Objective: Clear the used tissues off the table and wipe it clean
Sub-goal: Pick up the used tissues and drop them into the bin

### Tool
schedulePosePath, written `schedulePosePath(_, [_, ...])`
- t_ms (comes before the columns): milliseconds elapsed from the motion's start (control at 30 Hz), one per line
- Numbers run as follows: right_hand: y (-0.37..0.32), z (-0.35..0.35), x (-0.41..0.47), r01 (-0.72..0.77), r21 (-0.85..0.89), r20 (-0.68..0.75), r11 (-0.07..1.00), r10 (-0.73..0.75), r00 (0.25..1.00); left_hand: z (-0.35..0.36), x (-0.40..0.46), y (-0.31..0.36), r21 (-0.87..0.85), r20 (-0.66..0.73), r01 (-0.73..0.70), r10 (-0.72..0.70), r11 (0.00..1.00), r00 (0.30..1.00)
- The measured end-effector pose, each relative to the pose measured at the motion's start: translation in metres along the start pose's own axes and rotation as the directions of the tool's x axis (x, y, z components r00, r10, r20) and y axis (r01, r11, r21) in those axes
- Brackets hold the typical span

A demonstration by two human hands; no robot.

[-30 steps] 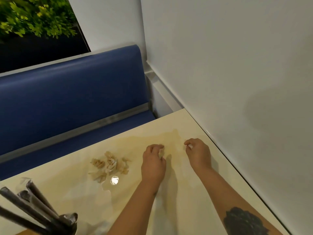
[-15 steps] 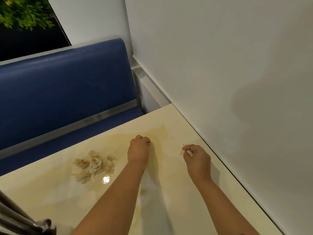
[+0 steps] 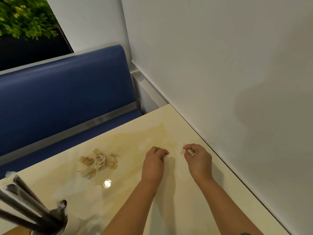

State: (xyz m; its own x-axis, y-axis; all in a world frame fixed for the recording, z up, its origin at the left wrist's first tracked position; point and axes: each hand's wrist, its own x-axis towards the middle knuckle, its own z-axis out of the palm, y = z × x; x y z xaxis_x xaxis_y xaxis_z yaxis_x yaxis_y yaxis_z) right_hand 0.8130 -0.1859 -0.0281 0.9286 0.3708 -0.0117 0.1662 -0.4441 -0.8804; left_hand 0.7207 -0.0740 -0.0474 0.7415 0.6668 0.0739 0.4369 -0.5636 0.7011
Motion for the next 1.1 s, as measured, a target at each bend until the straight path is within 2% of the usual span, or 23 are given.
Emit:
schedulePosePath(333, [-0.003, -0.031, -0.076, -0.005, 0.031, -0.097, 1.000, 0.008, 0.995, -0.016, -0.061, 0.021, -0.112, 0.093, -0.029, 0.040, 0.993, 0.995])
schedulePosePath(433, [-0.002, -0.042, -0.108, -0.025, 0.071, -0.135, 0.997, 0.034, 0.990, -0.022, -0.085, 0.027, -0.079, 0.108, -0.119, 0.127, 0.990, 0.986])
schedulePosePath(600, [-0.004, -0.063, -0.163, -0.042, 0.089, -0.203, 0.995, 0.059, 0.977, -0.032, -0.126, 0.039, -0.120, 0.157, -0.206, 0.223, 0.971, 0.962])
schedulePosePath(833, [0.011, -0.094, -0.242, -0.145, 0.065, -0.317, 0.987, 0.158, 0.935, -0.028, -0.185, 0.057, -0.193, 0.296, -0.345, 0.390, 0.919, 0.872])
schedulePosePath(967, [0.030, -0.116, -0.285, -0.231, 0.042, -0.360, 0.972, 0.230, 0.904, -0.014, -0.221, 0.071, -0.240, 0.363, -0.425, 0.487, 0.873, 0.794])
schedulePosePath(1100, [0.052, -0.140, -0.326, -0.313, 0.039, -0.421, 0.949, 0.300, 0.856, 0.006, -0.254, 0.087, -0.304, 0.464, -0.469, 0.559, 0.829, 0.687])
